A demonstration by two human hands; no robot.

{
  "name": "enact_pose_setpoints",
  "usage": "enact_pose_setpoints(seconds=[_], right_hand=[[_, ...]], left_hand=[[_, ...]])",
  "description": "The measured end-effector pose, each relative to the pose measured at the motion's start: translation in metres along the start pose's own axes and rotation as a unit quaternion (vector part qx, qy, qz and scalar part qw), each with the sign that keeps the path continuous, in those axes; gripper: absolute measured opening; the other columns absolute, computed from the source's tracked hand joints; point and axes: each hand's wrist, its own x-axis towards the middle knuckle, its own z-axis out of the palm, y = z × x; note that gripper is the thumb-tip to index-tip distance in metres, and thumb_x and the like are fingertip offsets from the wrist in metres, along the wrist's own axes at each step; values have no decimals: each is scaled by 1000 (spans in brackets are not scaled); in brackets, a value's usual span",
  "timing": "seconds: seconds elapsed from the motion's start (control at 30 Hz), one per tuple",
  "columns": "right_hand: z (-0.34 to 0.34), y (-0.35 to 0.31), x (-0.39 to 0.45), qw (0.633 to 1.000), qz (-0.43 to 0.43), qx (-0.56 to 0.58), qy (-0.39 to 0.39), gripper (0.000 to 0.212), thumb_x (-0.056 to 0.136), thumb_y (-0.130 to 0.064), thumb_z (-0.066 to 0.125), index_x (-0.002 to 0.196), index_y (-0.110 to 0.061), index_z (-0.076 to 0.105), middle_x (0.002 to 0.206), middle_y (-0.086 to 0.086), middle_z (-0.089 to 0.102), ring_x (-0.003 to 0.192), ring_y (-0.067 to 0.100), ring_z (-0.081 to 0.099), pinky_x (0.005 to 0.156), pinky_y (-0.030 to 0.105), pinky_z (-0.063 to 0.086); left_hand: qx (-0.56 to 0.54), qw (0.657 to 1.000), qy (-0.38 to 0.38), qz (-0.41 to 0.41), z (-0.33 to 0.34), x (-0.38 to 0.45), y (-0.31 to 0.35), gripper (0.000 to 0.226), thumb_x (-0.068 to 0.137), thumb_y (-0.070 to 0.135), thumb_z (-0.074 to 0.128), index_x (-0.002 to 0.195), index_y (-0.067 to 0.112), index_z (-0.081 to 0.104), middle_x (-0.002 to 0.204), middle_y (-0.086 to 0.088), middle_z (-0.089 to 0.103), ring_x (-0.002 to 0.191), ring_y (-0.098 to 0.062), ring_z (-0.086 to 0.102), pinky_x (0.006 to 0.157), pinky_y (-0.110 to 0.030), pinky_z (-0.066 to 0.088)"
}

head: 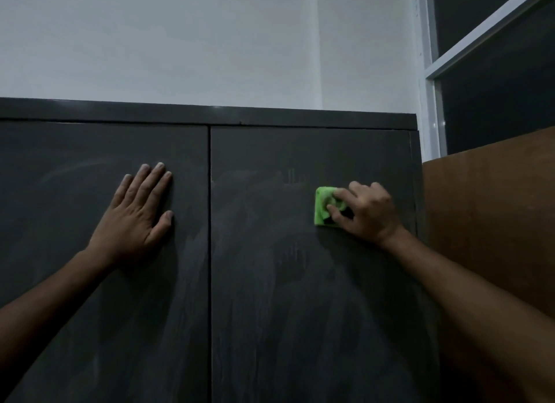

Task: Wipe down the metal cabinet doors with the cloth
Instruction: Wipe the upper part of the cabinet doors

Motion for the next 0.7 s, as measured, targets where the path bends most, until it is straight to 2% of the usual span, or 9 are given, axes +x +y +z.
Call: enact_pose_setpoints(seconds=[0.13,0.2,0.3,0.4,0.47,0.53,0.63,0.7], right_hand=[[-5,9,44,989,149,3,20,39,101,-47,48,100,-12,65,82,13,59,65,33,57,64,44,45],[3,-14,49,986,161,5,41,36,101,-44,52,102,-12,66,86,14,59,69,35,57,65,45,45],[9,-32,27,997,74,-9,33,42,102,-47,51,108,-8,66,90,14,56,71,32,54,62,43,42],[5,-16,9,1000,11,-26,-9,52,99,-53,50,127,-10,60,120,16,53,95,33,53,73,44,44],[1,-6,12,998,-39,-54,-11,53,99,-54,49,130,-13,58,131,15,49,108,35,50,79,46,43],[-2,1,23,993,-106,-60,-1,47,101,-50,49,128,-12,58,129,14,54,107,35,55,80,47,42],[-5,10,39,980,-198,-16,-7,39,104,-40,51,134,-16,58,121,18,59,92,33,57,71,45,46],[-3,11,46,977,-214,-4,-1,37,105,-35,50,135,-16,63,118,21,60,88,32,56,68,46,48]], left_hand=[[-1,1000,2,-4,-1,0,2,78,103,52,28,168,12,12,177,-8,6,164,-23,-1,132,-43,-2],[-1,1000,2,-5,-1,0,2,78,103,52,28,168,11,13,177,-9,7,164,-24,-1,132,-44,-1],[0,1000,4,-3,-2,0,1,78,103,52,28,168,11,13,177,-9,7,164,-24,0,132,-45,-1],[0,1000,6,-1,-1,0,1,77,104,52,28,168,12,13,177,-9,7,164,-24,0,132,-44,-1],[2,1000,11,-2,0,0,2,77,104,52,27,168,12,13,177,-9,7,164,-24,1,132,-44,-1],[3,1000,13,-4,0,0,2,77,104,53,26,168,13,13,177,-9,7,164,-24,1,132,-44,-1],[5,1000,10,-2,-1,0,2,77,104,54,26,168,13,13,177,-9,8,164,-24,1,132,-45,0],[4,1000,12,-4,-1,0,2,77,104,53,26,168,12,13,177,-9,8,164,-24,1,132,-47,2]])
